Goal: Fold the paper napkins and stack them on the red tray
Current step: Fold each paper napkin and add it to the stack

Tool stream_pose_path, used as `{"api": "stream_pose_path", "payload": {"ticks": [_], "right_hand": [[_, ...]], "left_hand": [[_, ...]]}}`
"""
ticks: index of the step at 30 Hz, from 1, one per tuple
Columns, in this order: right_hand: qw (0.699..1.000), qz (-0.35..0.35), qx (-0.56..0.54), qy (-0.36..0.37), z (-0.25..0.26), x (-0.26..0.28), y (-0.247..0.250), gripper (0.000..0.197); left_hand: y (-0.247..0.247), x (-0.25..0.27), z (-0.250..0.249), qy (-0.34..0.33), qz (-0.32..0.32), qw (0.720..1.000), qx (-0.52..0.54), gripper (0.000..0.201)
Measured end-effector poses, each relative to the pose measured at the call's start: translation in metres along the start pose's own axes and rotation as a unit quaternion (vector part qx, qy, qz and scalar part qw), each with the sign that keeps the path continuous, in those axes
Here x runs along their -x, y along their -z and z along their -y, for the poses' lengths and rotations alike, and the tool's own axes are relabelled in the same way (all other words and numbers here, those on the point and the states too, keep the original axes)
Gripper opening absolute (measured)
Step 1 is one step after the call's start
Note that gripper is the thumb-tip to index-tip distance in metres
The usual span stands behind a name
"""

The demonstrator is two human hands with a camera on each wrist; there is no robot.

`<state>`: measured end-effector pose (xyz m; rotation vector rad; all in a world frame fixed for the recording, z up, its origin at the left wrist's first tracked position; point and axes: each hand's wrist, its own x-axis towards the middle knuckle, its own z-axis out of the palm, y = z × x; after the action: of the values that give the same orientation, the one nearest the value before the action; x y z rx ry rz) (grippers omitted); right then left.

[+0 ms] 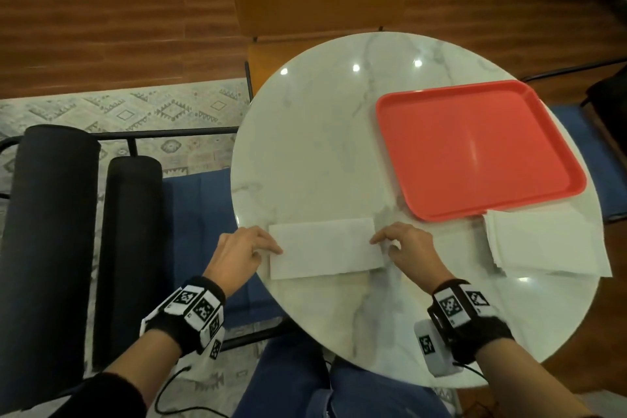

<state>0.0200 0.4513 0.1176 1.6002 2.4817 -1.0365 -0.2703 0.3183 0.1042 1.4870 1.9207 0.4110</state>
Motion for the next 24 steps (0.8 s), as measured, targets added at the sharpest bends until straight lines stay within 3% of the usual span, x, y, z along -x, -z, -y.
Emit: {"api": "stream_pose_path", "payload": {"ticks": [3,5,6,9,11,14,20,24], "right_hand": [[0.998,-0.066,0.009,0.005,0.009,-0.008,0.001,0.045],[0.996,-0.082,0.023,0.037,0.028,-0.016,-0.007,0.042],[0.996,-0.058,0.039,0.056,0.041,-0.019,-0.014,0.044],[0.986,0.076,0.094,0.113,0.077,-0.021,-0.042,0.052],[0.972,0.145,0.128,0.132,0.084,-0.021,-0.061,0.055],[0.963,0.161,0.162,0.142,0.069,-0.021,-0.075,0.057],[0.974,0.136,0.173,0.047,0.017,-0.012,-0.044,0.062],[0.978,0.127,0.167,-0.003,-0.011,0.002,-0.029,0.072]], "left_hand": [[0.0,-0.001,-0.01,0.01,-0.054,0.998,0.018,0.048],[-0.008,-0.005,-0.021,-0.02,-0.085,0.996,-0.005,0.037],[-0.015,-0.009,-0.027,-0.029,-0.074,0.996,-0.035,0.038],[-0.038,-0.016,-0.039,-0.002,0.039,0.987,-0.153,0.079],[-0.051,-0.017,-0.035,0.008,0.085,0.976,-0.199,0.094],[-0.057,-0.017,-0.023,-0.006,0.093,0.979,-0.184,0.106],[-0.054,-0.021,-0.025,0.01,0.122,0.975,-0.185,0.109],[-0.055,-0.018,-0.027,0.017,0.069,0.971,-0.23,0.083]]}}
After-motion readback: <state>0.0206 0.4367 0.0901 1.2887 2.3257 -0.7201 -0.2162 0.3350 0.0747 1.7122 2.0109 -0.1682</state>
